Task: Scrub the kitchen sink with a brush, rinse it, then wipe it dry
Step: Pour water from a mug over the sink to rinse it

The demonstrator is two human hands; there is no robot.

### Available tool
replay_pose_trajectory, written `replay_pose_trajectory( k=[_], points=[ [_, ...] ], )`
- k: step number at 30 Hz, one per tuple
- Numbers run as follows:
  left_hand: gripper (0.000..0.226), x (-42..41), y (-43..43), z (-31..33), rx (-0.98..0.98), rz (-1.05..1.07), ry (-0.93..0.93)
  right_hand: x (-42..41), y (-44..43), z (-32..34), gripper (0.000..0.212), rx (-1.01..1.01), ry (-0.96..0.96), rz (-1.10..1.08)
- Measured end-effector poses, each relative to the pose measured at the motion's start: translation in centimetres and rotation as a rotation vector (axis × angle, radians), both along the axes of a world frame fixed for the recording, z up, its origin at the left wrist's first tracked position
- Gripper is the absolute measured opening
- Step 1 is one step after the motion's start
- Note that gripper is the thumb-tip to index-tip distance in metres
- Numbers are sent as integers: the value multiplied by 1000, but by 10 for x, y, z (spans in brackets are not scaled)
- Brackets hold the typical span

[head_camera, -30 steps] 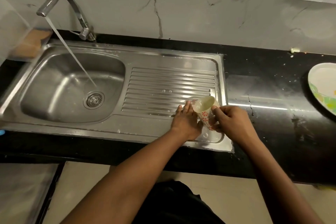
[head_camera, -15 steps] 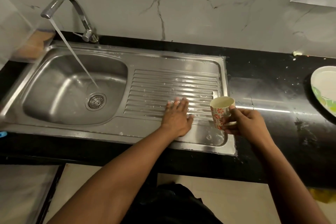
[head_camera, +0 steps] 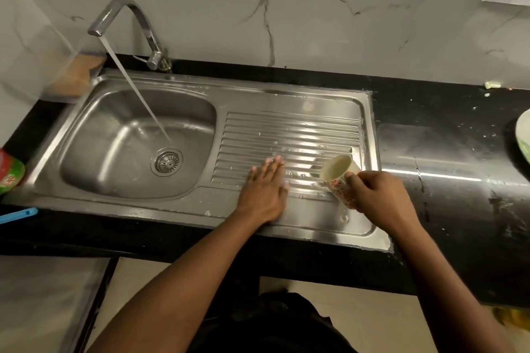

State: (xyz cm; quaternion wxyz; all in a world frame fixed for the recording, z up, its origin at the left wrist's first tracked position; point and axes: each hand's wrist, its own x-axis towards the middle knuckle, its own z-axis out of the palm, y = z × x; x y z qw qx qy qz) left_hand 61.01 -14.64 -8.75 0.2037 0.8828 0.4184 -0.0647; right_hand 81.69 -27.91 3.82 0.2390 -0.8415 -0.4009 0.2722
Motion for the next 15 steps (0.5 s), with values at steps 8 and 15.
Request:
replay_pose_trajectory(
  k=[8, 15],
  points=[
    [70, -85, 15, 1, -11, 293, 134, -62, 50, -1, 43, 21, -155, 287],
    [70, -24, -25, 2, -11, -22, 48, -54, 34, 14, 27, 68, 586, -15]
  ],
)
